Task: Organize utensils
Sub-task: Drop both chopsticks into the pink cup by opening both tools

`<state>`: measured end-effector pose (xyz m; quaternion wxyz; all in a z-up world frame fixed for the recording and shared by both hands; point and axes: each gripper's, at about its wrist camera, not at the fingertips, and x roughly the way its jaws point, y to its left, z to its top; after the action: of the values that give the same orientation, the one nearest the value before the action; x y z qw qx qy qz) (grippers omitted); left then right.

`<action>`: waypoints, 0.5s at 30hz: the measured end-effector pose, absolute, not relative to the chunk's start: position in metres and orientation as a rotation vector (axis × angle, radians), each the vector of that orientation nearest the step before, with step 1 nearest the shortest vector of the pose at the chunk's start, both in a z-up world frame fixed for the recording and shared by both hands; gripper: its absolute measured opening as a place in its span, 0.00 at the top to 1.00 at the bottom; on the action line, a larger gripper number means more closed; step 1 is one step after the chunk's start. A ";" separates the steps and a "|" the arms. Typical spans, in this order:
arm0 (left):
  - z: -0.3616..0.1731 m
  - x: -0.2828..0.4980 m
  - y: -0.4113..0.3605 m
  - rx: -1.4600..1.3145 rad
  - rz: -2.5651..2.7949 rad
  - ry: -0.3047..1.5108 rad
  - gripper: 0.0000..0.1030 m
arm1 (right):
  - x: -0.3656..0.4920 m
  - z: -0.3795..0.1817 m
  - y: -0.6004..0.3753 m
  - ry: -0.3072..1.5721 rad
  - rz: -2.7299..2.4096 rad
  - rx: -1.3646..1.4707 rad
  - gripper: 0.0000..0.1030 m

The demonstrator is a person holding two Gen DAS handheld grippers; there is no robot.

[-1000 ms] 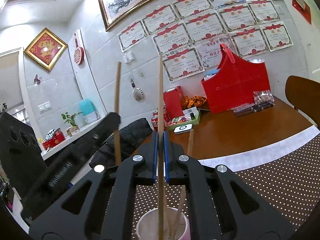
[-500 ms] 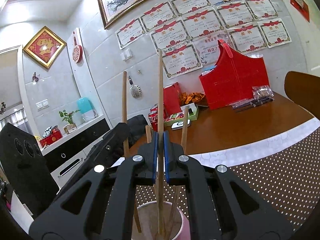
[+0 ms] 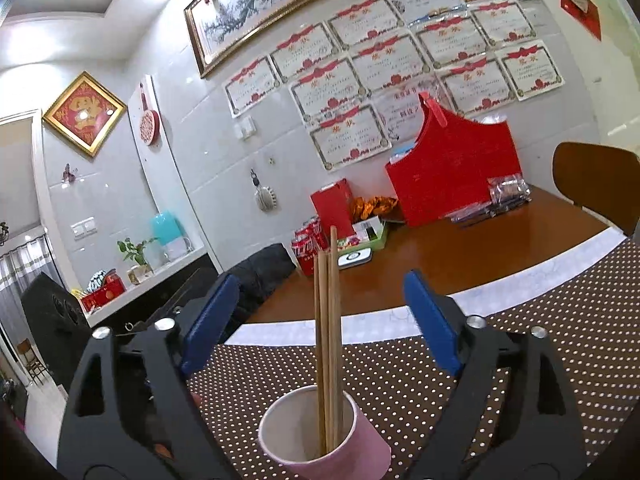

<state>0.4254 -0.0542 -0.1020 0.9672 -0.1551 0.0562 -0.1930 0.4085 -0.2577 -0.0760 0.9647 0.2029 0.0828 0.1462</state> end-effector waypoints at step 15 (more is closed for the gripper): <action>-0.047 0.331 -0.049 -0.048 -0.206 0.258 0.07 | 0.334 -0.045 -0.271 0.293 0.203 0.334 0.06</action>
<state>0.3306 -0.0486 -0.0474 0.9861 -0.0241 0.1282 -0.1025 0.3345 -0.2711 -0.0449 0.9703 0.1652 0.1453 0.1006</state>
